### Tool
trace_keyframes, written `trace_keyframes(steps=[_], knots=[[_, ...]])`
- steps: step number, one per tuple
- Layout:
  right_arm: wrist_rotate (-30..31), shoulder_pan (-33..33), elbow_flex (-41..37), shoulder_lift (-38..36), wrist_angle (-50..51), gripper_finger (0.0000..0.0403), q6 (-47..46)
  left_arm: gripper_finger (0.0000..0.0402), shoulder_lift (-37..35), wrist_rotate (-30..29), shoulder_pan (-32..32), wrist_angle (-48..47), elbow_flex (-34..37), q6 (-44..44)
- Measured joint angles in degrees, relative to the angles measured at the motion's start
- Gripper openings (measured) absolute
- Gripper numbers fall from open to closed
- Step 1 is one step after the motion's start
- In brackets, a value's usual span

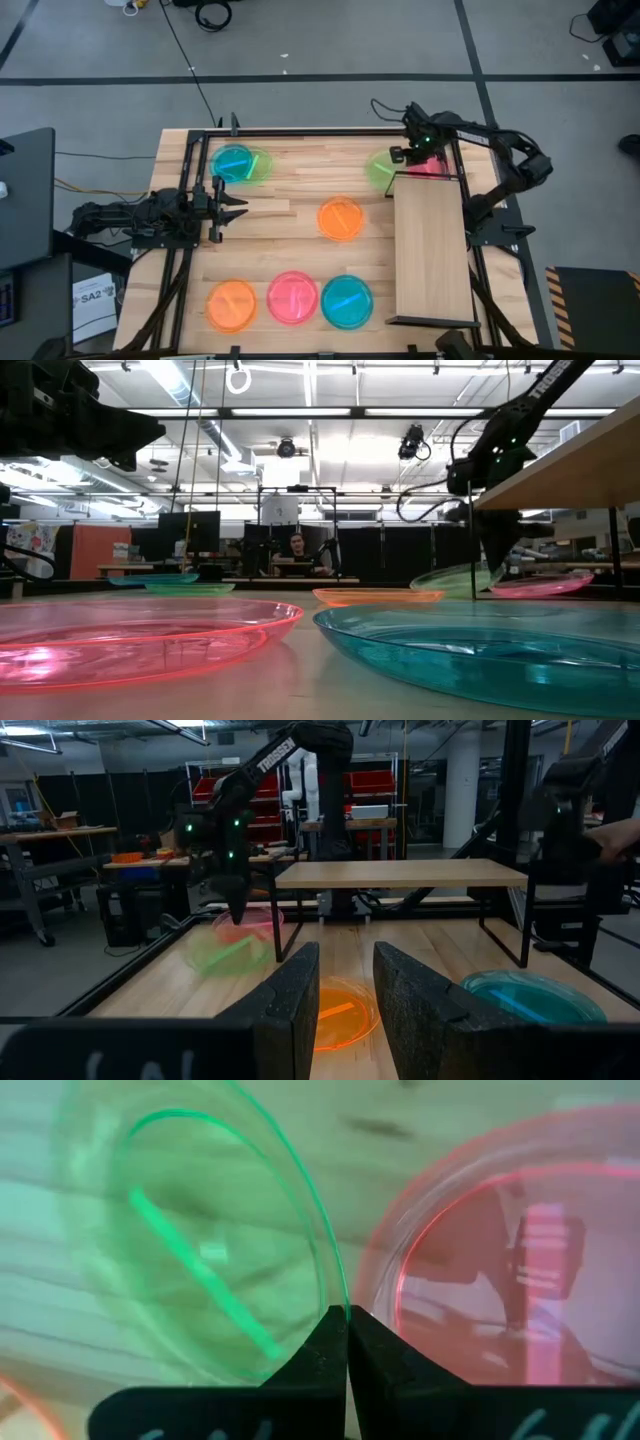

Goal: Place and stack plates onto a shelf
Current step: Put the right green transparent plate on the shelf

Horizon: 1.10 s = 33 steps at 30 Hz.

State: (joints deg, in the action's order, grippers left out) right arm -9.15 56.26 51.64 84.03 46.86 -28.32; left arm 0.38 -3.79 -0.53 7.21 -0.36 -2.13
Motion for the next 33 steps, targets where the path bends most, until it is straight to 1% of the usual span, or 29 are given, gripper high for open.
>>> trace_keyframes(steps=[8,17,28,33], knots=[[-0.2,2.6,0.0,-9.4,-0.1,0.0007,-0.4,0.0105,0.0,0.0,0.0,0.0,0.0,0.0],[-4.2,5.9,0.0,-19.5,-0.2,0.0007,-0.5,0.0105,0.0,0.0,0.0,0.0,0.0,0.0],[-13.1,10.5,0.0,-29.1,-4.4,0.0007,-2.2,0.0105,0.0,0.0,0.0,0.0,0.0,0.0],[-19.1,11.5,0.0,-31.5,-4.8,0.0007,-3.0,0.0105,0.0,0.0,0.0,0.0,0.0,0.0]])
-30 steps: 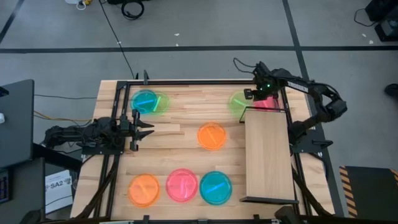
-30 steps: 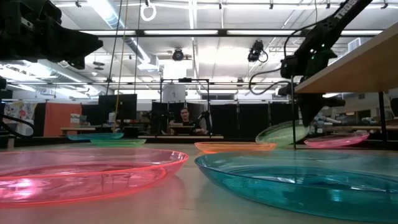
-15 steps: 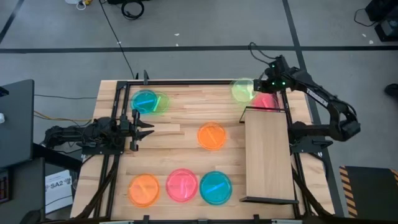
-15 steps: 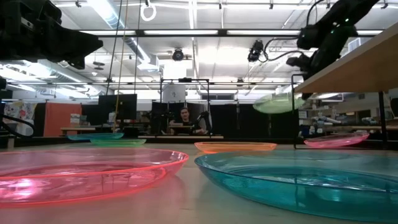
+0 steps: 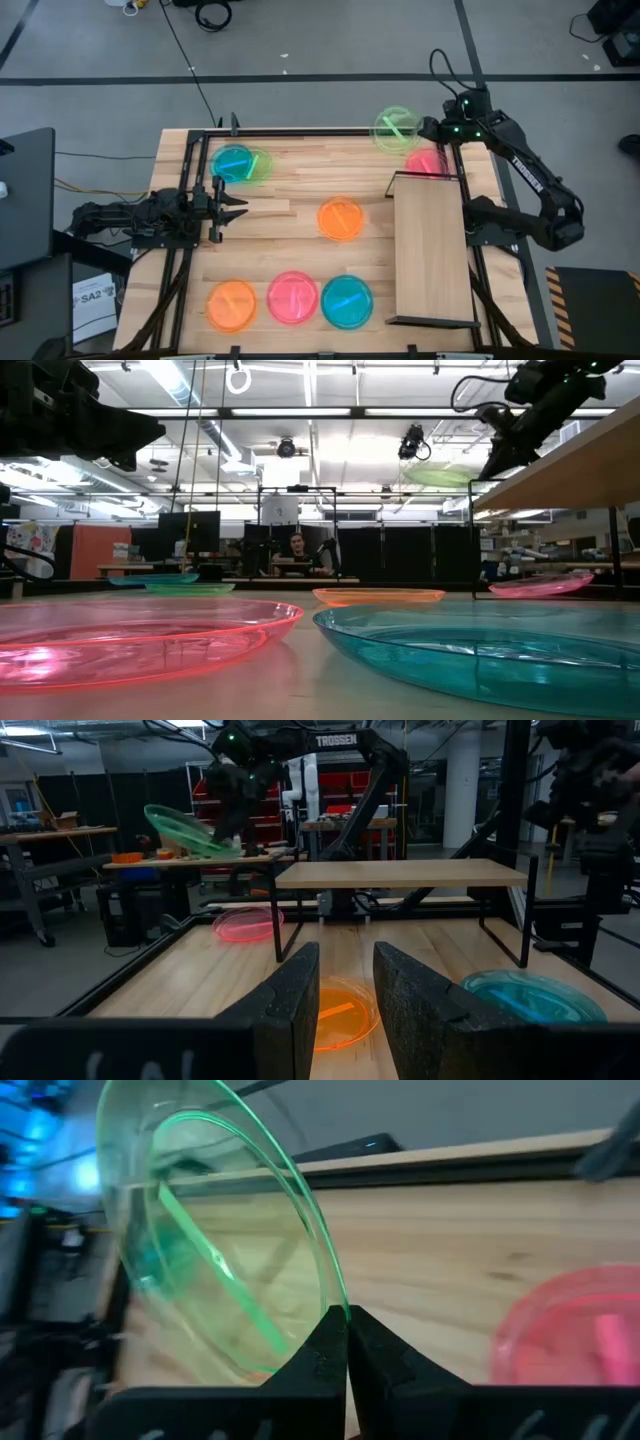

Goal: Place and stack plates onto a shelf
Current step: Put the right green transparent plate on the shelf

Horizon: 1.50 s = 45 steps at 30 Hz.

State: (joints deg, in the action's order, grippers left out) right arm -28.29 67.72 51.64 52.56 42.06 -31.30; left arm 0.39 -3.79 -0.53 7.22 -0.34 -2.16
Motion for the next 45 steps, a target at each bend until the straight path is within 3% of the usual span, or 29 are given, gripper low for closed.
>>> trace_keyframes(steps=[7,11,21,31,45], knots=[[-12.6,-1.2,0.0,-3.0,0.3,0.0007,-2.0,0.0105,0.0,0.0,0.0,0.0,0.0,0.0],[-15.4,-3.7,0.0,-5.4,1.8,0.0006,-4.6,0.0105,0.0,0.0,0.0,0.0,0.0,0.0],[-14.4,-14.6,0.0,-12.6,8.9,0.0006,-12.1,0.0105,0.0,0.0,0.0,0.0,0.0,0.0],[-3.6,-27.8,0.0,-19.9,17.4,0.0006,-24.1,0.0105,0.0,0.0,0.0,0.0,0.0,0.0],[2.8,-49.8,0.0,-16.2,18.5,0.0006,-38.1,0.0105,0.0,0.0,0.0,0.0,0.0,0.0]])
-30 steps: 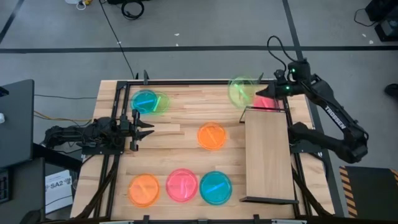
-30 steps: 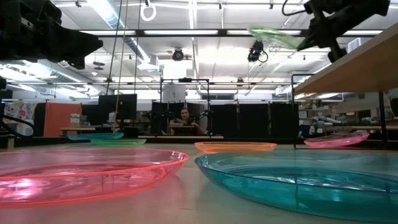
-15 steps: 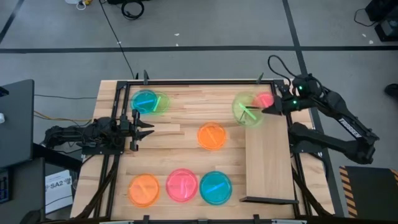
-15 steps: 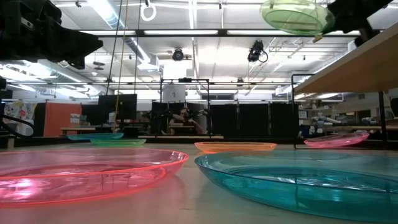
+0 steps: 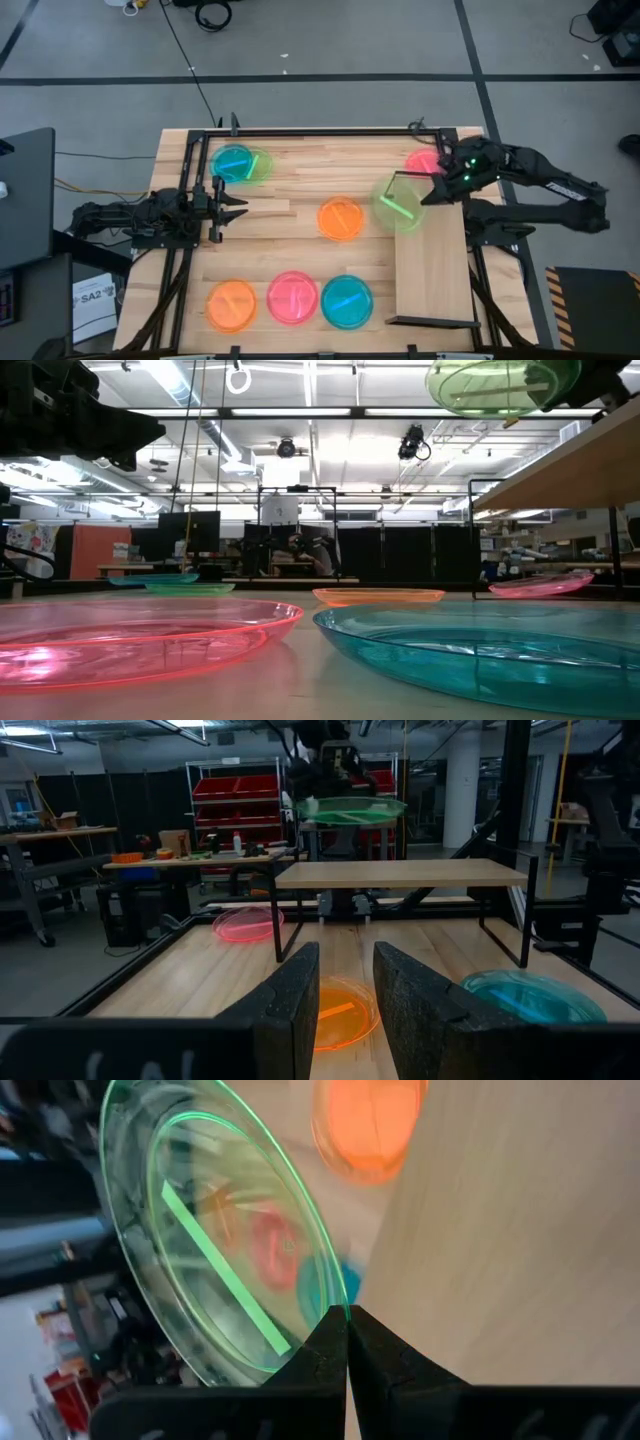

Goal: Place and stack plates onto a shelf
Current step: Put the right green transparent plate on the shelf

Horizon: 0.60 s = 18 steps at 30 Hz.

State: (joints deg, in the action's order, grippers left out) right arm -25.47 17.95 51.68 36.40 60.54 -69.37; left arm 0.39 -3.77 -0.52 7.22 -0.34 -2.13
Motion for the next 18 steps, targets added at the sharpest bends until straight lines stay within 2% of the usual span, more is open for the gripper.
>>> trace_keyframes(steps=[8,14,18], knots=[[0.0,-7.6,0.0,1.9,1.8,0.0006,-4.5,0.0105,0.0,0.0,0.0,0.0,0.0,0.0],[0.4,-8.6,0.0,0.9,14.2,0.0006,-5.7,0.0105,0.0,0.0,0.0,0.0,0.0,0.0],[1.1,-8.6,0.0,-0.4,18.1,0.0008,-5.6,0.0105,0.0,0.0,0.0,0.0,0.0,0.0]])
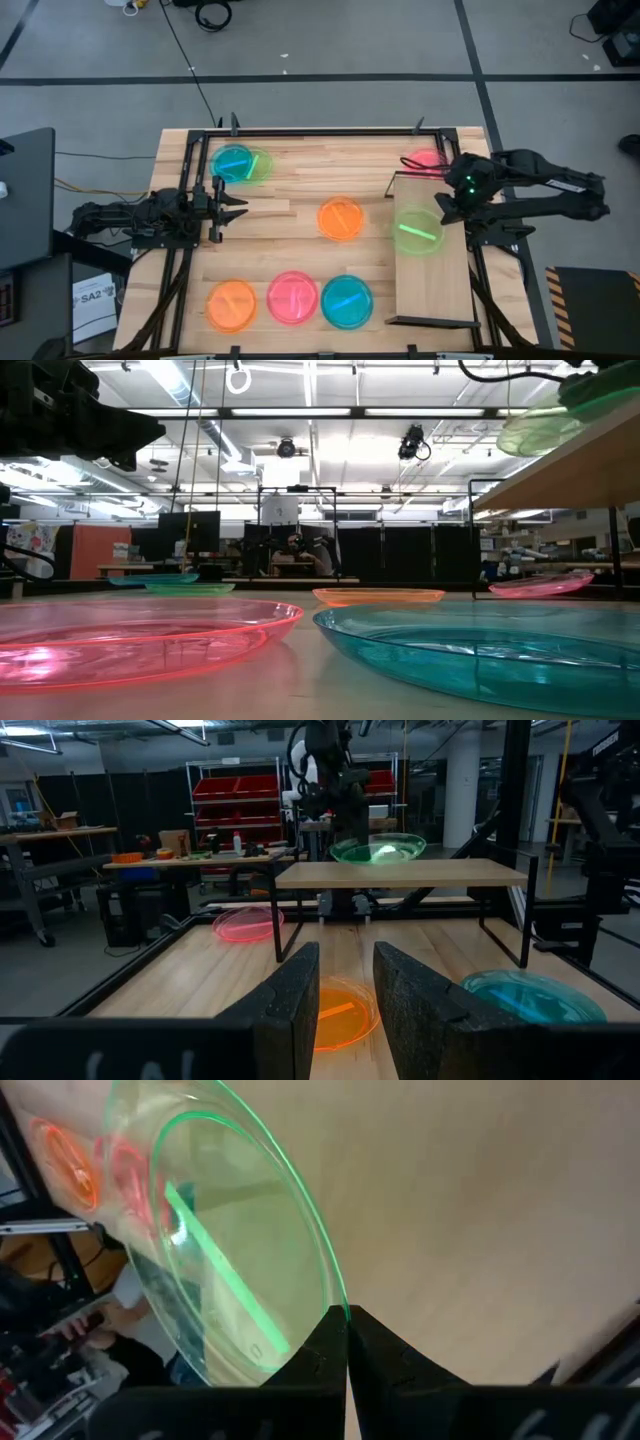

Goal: Place and stack plates onto a shelf
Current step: Put the right green transparent plate on the shelf

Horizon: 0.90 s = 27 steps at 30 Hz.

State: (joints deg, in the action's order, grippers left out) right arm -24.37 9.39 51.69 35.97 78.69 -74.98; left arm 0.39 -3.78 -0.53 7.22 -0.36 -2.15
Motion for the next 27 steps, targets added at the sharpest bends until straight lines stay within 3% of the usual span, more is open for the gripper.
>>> trace_keyframes(steps=[11,27], knots=[[11.2,0.0,0.0,-3.1,5.3,0.0009,-0.1,0.0105,0.0,0.0,0.0,0.0,0.0,0.0],[17.5,0.0,0.0,-3.1,9.5,0.0011,-1.1,0.0105,0.0,0.0,0.0,0.0,0.0,0.0]])
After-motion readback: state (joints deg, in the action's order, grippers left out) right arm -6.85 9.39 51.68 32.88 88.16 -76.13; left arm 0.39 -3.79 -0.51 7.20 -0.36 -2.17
